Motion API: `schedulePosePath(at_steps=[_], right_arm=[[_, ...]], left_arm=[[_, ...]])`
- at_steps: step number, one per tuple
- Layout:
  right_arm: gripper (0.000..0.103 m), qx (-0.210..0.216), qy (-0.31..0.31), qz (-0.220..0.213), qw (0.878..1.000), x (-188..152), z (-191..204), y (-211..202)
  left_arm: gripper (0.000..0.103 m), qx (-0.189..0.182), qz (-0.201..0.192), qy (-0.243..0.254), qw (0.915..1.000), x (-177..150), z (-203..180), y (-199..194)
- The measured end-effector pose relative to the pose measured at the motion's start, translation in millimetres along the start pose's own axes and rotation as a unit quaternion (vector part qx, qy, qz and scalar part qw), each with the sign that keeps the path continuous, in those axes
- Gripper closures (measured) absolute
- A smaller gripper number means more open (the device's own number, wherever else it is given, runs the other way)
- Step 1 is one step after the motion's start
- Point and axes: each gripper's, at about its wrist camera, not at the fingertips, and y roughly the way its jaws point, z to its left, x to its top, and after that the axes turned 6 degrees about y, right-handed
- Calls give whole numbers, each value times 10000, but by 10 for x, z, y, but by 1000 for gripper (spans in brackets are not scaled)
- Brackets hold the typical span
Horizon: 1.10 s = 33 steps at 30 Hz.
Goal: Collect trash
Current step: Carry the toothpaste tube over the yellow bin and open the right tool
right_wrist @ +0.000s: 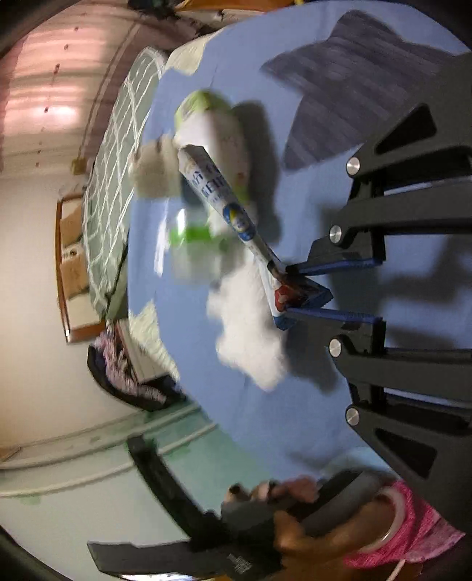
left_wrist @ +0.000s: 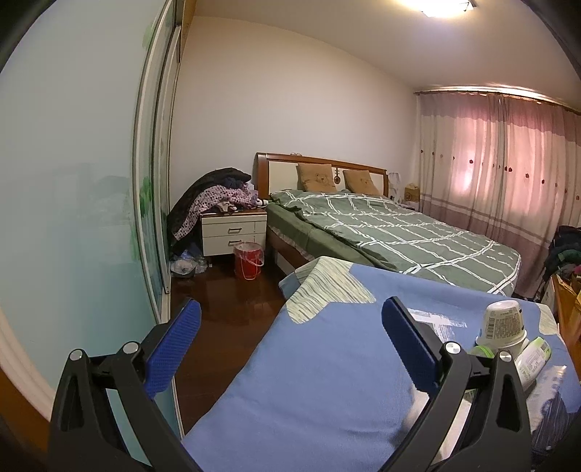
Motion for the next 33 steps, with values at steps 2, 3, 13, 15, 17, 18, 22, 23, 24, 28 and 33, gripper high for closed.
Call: schedulePosePath(at_steps=[2, 3, 13, 15, 17, 18, 22, 23, 24, 28, 33], right_arm=[[86, -117, 105, 43, 9999, -46, -150, -39], [86, -120, 197, 84, 9997, -75, -245, -71], [86, -788, 922, -242, 9923, -145, -1065, -454], [86, -1048, 1120, -362, 9875, -134, -1267, -527], [86, -1227, 1329, -438, 9825, -128, -1444, -597], [86, -1403, 1442, -505, 9783, -126, -1577, -646], [86, -1904, 1859, -642, 9618, -102, -1992, -742], [86, -2061, 1976, -652, 9562, -100, -2103, -753], [86, -2206, 2091, -653, 9504, -96, -2207, -762], [86, -2653, 2533, -637, 9281, -170, -2606, -832], [85, -2825, 3059, -588, 9073, -309, -3104, -941]], left_arm=[[5, -1, -3, 7, 10000, 0, -2, -5], [5, -11, -8, 7, 10000, -1, -4, -10], [5, -158, -14, 201, 9997, -20, -93, -20], [5, -222, -16, 274, 9994, -26, -131, -20], [5, -301, -32, 323, 9990, -33, -159, -32], [5, -356, -45, 362, 9987, -35, -185, -40], [5, -610, -45, 552, 9966, -52, -287, -66], [5, -694, -28, 576, 9959, -52, -307, -67], [5, -876, 27, 628, 9942, -58, -354, -66], [5, -1376, 207, 813, 9869, -62, -521, -96], [5, -2196, 533, 958, 9694, -55, -777, -139]])
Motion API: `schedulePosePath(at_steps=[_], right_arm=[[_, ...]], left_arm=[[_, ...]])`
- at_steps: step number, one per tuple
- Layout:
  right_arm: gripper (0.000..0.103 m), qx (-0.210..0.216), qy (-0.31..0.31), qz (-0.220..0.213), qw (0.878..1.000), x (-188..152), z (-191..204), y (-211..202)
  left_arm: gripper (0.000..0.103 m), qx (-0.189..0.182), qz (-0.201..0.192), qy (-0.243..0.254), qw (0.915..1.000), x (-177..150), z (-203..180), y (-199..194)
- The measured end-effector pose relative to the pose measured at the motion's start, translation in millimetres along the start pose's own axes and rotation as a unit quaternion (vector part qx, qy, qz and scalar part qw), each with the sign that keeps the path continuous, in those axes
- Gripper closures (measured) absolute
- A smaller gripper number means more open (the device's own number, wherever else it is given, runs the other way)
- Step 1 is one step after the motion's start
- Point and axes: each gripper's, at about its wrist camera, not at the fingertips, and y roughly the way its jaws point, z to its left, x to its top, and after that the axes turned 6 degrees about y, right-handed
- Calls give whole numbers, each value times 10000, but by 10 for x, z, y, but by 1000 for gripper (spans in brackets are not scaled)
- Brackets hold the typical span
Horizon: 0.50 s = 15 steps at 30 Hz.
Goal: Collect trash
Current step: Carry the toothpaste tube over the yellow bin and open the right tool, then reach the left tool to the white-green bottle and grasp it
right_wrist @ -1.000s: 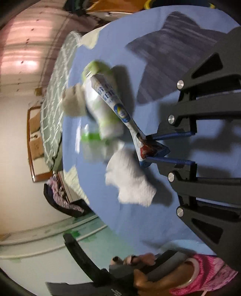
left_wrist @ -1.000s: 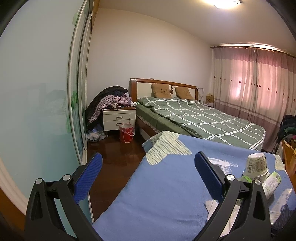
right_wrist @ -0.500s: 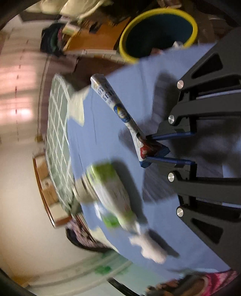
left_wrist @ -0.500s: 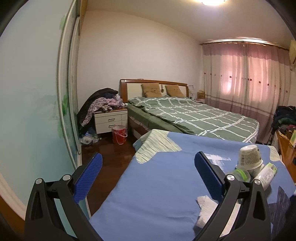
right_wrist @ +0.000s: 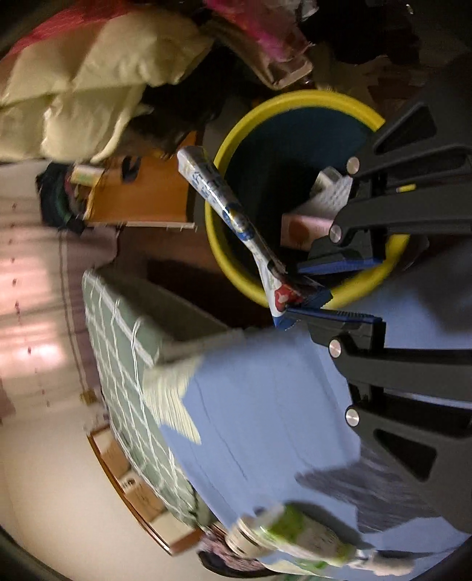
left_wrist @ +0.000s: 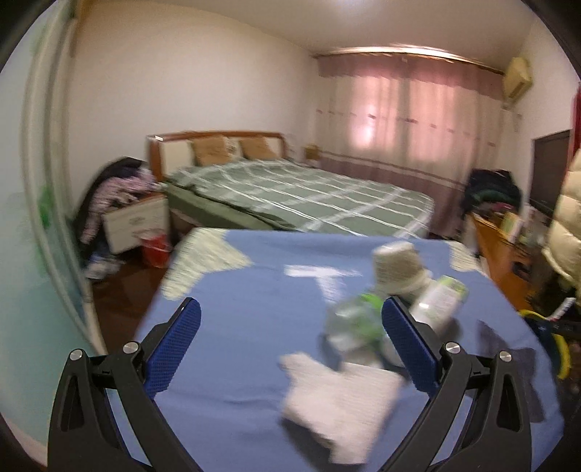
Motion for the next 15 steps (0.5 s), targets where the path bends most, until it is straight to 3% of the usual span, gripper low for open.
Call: schedulePosePath(at_steps=[3, 5, 8, 12, 15], right_arm=[[85, -68, 192, 117, 9997, 73, -210, 134], [85, 166, 373, 312, 9987, 112, -311, 234], [84, 171, 437, 407, 9981, 188, -365, 311], [60, 68, 500, 402, 9979, 201, -366, 322], [58, -42, 482, 129, 9987, 179, -338, 194]], left_arm=[[5, -399, 212, 171, 9988, 32, -221, 94], [5, -591, 313, 260, 9974, 49, -346, 144], [5, -831, 451, 390, 9948, 67, -558, 233], [5, -939, 598, 502, 9925, 60, -716, 353], [5, -1019, 723, 520, 9908, 51, -770, 448]])
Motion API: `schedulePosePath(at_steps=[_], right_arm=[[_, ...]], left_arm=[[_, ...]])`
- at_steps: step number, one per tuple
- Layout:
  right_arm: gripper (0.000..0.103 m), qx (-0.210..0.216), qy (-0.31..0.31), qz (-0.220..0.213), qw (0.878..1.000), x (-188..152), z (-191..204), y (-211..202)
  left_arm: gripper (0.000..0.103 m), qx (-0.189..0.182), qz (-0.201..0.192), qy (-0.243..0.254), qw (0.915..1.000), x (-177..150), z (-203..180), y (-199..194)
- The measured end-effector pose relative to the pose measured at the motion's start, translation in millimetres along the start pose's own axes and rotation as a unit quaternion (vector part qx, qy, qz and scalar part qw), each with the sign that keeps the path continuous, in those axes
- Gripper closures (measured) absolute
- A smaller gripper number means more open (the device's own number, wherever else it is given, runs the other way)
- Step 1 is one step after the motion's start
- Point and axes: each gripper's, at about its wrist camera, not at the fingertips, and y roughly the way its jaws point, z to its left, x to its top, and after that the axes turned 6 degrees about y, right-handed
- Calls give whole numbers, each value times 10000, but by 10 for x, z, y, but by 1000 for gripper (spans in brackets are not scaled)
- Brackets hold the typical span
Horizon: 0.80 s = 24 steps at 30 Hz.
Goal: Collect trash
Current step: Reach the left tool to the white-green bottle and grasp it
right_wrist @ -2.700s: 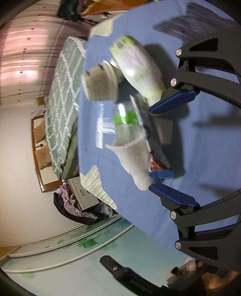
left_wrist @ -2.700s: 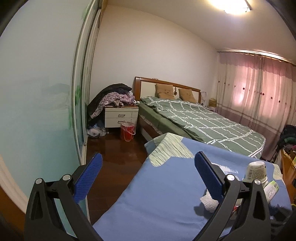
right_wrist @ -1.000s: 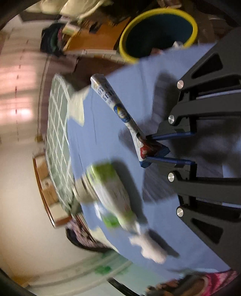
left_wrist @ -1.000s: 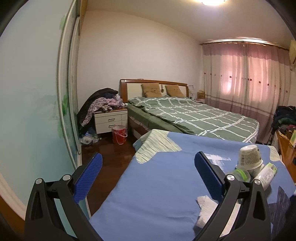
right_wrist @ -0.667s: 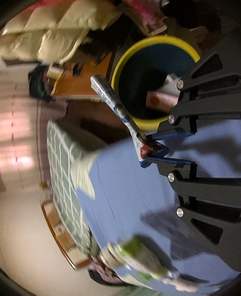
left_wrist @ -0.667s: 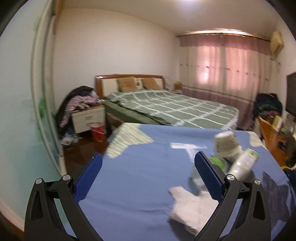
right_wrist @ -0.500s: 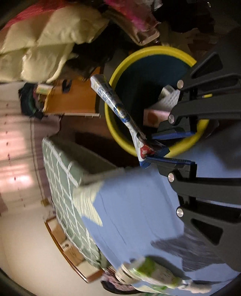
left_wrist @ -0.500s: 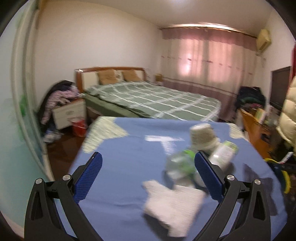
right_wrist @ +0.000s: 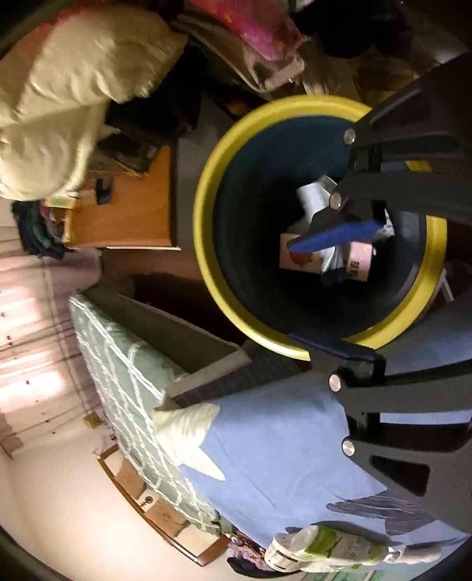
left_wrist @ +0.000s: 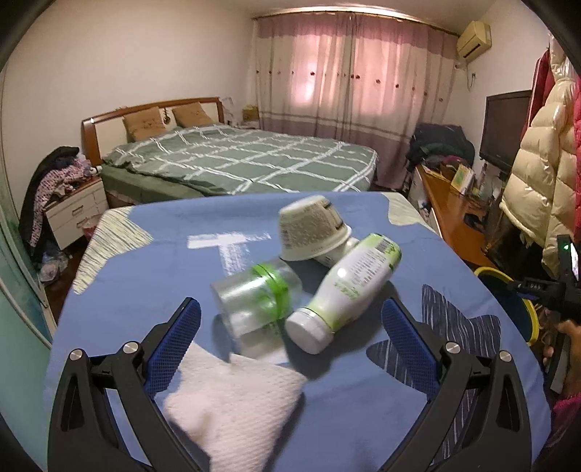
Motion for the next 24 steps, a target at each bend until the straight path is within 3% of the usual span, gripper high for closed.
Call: schedulePosePath(at_steps=[7, 14, 20, 24], right_arm=[[51, -6, -532, -637, 9965, -160, 306, -290], [49, 123, -673, -632, 9957, -165, 403, -279], [47, 199, -594, -592, 9963, -169, 371, -261], [46, 217, -613, -586, 9962, -168, 377, -247]], left_arm=[[5, -38, 388, -44, 9992, -5, 2, 310], [5, 40, 635, 88, 9979, 54, -50, 616], [6, -674, 1075, 212, 9917, 75, -256, 861], [20, -919, 1184, 547, 9872, 10, -494, 878]])
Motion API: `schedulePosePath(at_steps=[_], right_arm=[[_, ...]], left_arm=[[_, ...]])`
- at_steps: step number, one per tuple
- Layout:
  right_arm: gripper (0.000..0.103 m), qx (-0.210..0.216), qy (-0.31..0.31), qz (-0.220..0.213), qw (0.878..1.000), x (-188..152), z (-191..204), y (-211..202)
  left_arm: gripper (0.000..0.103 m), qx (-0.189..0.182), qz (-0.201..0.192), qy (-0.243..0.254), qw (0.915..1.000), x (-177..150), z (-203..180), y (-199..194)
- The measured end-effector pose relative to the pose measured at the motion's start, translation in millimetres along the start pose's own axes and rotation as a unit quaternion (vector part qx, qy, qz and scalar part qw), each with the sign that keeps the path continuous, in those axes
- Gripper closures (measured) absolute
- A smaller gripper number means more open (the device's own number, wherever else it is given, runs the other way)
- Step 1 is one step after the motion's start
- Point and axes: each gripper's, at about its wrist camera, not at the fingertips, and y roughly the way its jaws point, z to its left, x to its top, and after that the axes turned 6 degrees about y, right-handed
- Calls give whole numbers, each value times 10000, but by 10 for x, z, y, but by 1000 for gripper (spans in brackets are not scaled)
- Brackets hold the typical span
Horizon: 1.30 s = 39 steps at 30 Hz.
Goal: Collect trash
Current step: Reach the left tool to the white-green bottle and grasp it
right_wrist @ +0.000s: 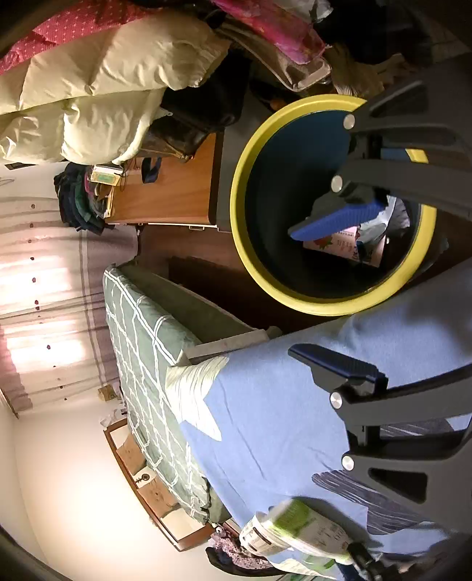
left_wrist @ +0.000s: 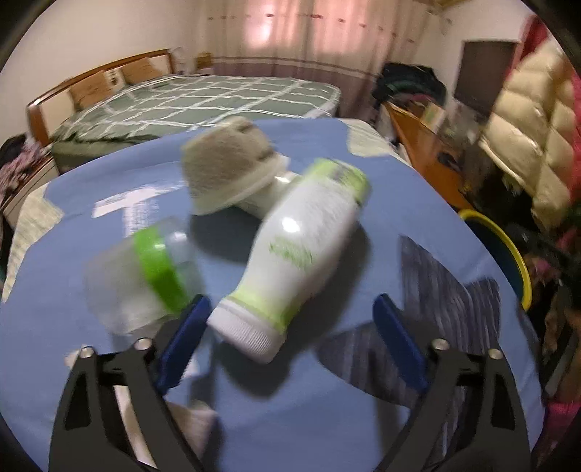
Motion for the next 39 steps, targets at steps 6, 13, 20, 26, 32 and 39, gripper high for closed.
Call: schedulePosePath(at_steps=[6, 13, 20, 26, 32, 39], right_arm=[[46, 60, 55, 16, 10000, -3, -12, 10], [46, 85, 39, 36, 9999, -5, 1, 10], [45, 148, 75, 68, 9998, -11, 27, 13], [45, 200, 84, 91, 9997, -20, 30, 19], [45, 275, 102, 133, 9995, -28, 36, 35], [45, 321, 93, 146, 9993, -37, 49, 32]], left_arm=[[24, -15, 36, 152, 9999, 18, -220, -10], [28, 157, 208, -151, 9995, 132, -122, 171], [29, 198, 308, -27, 9993, 517, -151, 334], [35, 127, 689, -1, 9975, 723, -142, 582], [39, 210, 944, 206, 9951, 865, -199, 781], [41, 287, 1114, 365, 9927, 1015, -276, 897]])
